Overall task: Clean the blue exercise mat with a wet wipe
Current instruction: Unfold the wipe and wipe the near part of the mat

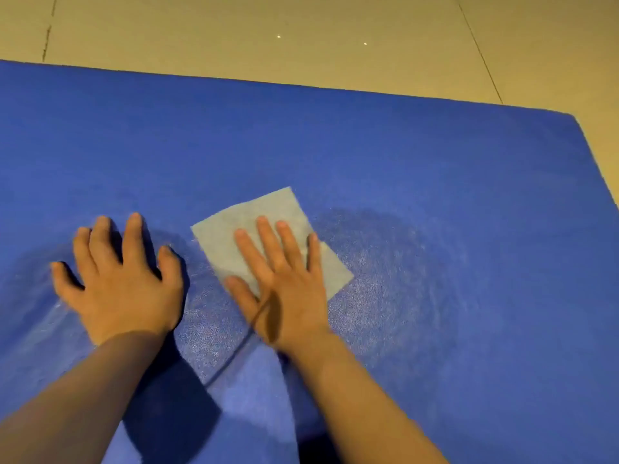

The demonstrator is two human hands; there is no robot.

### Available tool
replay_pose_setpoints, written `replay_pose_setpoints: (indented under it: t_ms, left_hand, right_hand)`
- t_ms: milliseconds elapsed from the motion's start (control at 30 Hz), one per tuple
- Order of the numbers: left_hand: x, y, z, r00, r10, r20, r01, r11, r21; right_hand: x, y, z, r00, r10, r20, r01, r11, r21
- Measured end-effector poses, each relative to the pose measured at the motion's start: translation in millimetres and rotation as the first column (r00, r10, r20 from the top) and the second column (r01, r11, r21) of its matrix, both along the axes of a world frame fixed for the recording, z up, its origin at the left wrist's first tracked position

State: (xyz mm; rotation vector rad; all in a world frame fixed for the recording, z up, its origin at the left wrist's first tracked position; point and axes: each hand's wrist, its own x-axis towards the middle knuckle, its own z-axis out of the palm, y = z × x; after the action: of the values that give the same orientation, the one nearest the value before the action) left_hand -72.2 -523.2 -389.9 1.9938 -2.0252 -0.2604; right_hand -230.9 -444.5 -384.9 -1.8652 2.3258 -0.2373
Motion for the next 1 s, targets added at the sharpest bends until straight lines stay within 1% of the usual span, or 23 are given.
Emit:
replay_pose_setpoints:
  t_ms: [67,100,133,167,233,267,367,433,467,500,533,567,633,667,700,767,800,833,867,900,967,1000]
  left_hand:
    - [0,0,2,1.0,-0.019,0.001,0.019,1.0,-0.007]
    - [1,-1,3,1.0,-0.025,-0.012,0.025,1.0,-0.009]
    - [3,-1,4,0.999,-0.029,-0.031,0.029,1.0,-0.013]
    - [7,1,5,0.998,-0.043,-0.047,0.042,0.999,-0.016]
    - [15,16,9,0.99,-0.121,-0.075,0.12,0.993,-0.015]
    - [20,34,11,0.984,-0.164,-0.07,0.164,0.986,-0.018]
    - [33,100,12,0.963,-0.265,0.039,0.265,0.964,0.005]
    - [34,115,10,0.957,-0.286,0.054,0.286,0.958,0.015]
    - [33,113,10,0.959,-0.276,0.056,0.275,0.961,0.022]
    - [32,111,10,0.963,-0.264,0.059,0.263,0.964,0.031]
    - [31,108,11,0.964,-0.261,0.057,0.26,0.965,0.03]
    - [31,107,11,0.962,-0.266,0.055,0.265,0.964,0.024]
    - [30,110,11,0.96,-0.274,0.057,0.273,0.962,0.029]
    - [30,111,11,0.961,-0.272,0.055,0.27,0.962,0.033]
    - [31,110,10,0.963,-0.264,0.043,0.263,0.964,0.032]
    - [32,108,9,0.968,-0.25,0.015,0.249,0.968,0.026]
    - [32,108,9,0.97,-0.244,0.012,0.244,0.97,0.022]
    - [31,108,9,0.97,-0.242,0.014,0.241,0.97,0.017]
    - [31,108,9,0.97,-0.243,0.013,0.243,0.97,0.015]
    - [32,108,9,0.97,-0.244,0.009,0.244,0.97,0.01]
    - [31,108,9,0.97,-0.243,0.014,0.243,0.97,-0.006]
    - [31,108,9,0.97,-0.241,0.021,0.241,0.97,-0.01]
  right_hand:
    - [-43,30,5,0.978,-0.209,0.019,0.208,0.977,0.056]
    - [-65,50,8,0.944,-0.33,0.01,0.326,0.936,0.131]
    - [-87,73,11,0.891,-0.455,0.001,0.446,0.873,0.199]
    - [-106,97,16,0.823,-0.568,-0.02,0.556,0.797,0.234]
    - [-136,142,27,0.687,-0.725,-0.053,0.713,0.657,0.246]
    - [-143,157,30,0.64,-0.766,-0.059,0.751,0.608,0.257]
    - [-138,168,30,0.557,-0.828,-0.069,0.806,0.519,0.284]
    - [-127,155,26,0.492,-0.87,-0.046,0.846,0.465,0.26]
    - [-119,145,24,0.476,-0.879,-0.038,0.856,0.452,0.251]
    - [-108,134,21,0.505,-0.861,-0.051,0.84,0.478,0.256]
    - [-91,122,18,0.576,-0.814,-0.07,0.799,0.543,0.257]
    - [-70,110,14,0.667,-0.741,-0.079,0.734,0.635,0.24]
    - [-16,84,10,0.85,-0.524,-0.058,0.527,0.839,0.133]
    - [11,71,9,0.919,-0.391,-0.05,0.394,0.915,0.093]
    - [33,59,8,0.971,-0.235,-0.047,0.238,0.967,0.094]
    - [45,44,7,1.0,0.015,-0.019,-0.013,0.993,0.12]
    - [35,39,6,0.995,0.1,0.021,-0.101,0.988,0.114]
    - [18,37,7,0.988,0.147,0.051,-0.151,0.984,0.093]
    - [-5,38,8,0.988,0.139,0.064,-0.145,0.985,0.09]
    - [-31,42,11,0.996,0.076,0.055,-0.082,0.991,0.11]
    - [-88,58,13,0.986,-0.164,0.021,0.158,0.973,0.169]
    - [-117,69,15,0.954,-0.301,0.007,0.293,0.935,0.2]
